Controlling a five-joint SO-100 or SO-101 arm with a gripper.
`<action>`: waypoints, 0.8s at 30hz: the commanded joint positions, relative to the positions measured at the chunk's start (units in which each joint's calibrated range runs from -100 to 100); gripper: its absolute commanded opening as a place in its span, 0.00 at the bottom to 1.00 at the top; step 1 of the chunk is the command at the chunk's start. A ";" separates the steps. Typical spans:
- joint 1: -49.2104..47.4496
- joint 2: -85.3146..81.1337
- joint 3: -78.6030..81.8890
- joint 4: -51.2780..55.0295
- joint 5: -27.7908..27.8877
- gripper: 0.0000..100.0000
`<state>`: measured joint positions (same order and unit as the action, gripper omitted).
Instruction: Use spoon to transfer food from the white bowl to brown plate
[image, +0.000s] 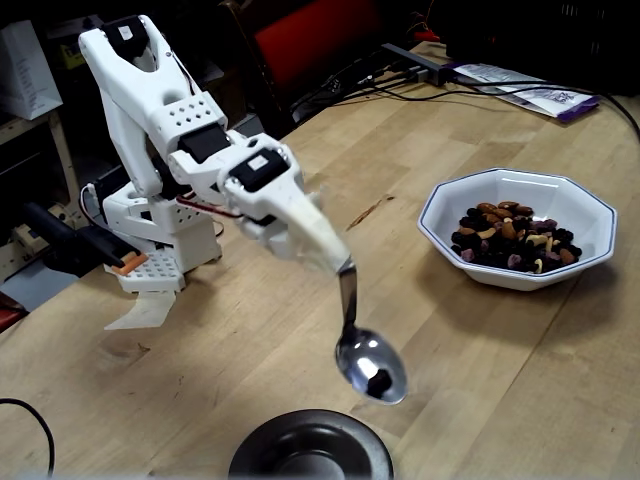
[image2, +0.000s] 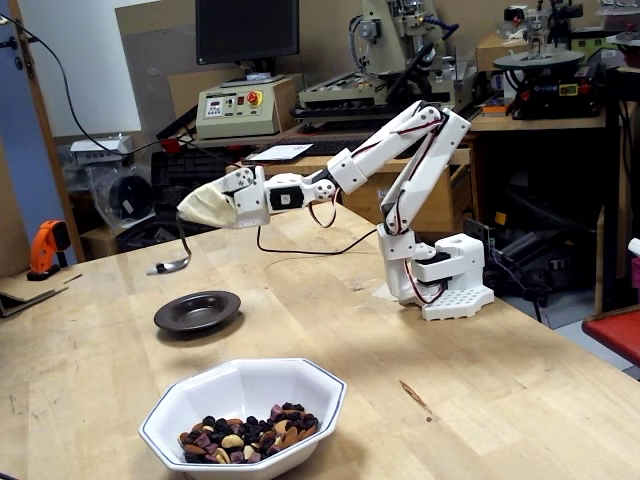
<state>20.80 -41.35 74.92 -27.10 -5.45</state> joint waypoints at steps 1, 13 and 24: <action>0.83 -2.68 1.10 -0.18 0.00 0.04; 0.90 -2.00 1.90 -0.10 -0.10 0.04; 4.46 -2.17 2.08 -0.10 -0.05 0.04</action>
<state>23.28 -41.35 77.44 -27.10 -5.59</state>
